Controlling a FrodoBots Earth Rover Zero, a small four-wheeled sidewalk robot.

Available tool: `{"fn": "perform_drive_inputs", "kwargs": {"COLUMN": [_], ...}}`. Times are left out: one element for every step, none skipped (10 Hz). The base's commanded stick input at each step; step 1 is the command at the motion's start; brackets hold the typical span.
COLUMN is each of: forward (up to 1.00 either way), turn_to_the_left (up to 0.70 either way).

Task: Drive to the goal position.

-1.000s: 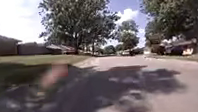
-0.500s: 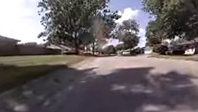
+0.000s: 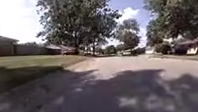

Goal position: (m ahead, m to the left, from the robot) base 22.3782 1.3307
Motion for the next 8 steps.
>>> {"fn": "perform_drive_inputs", "kwargs": {"forward": [1.0,1.0,1.0,1.0,1.0,1.0,1.0,1.0], "turn_to_the_left": [0.03,0.03,0.02,0.02,0.03,0.03,0.03,0.01]}}
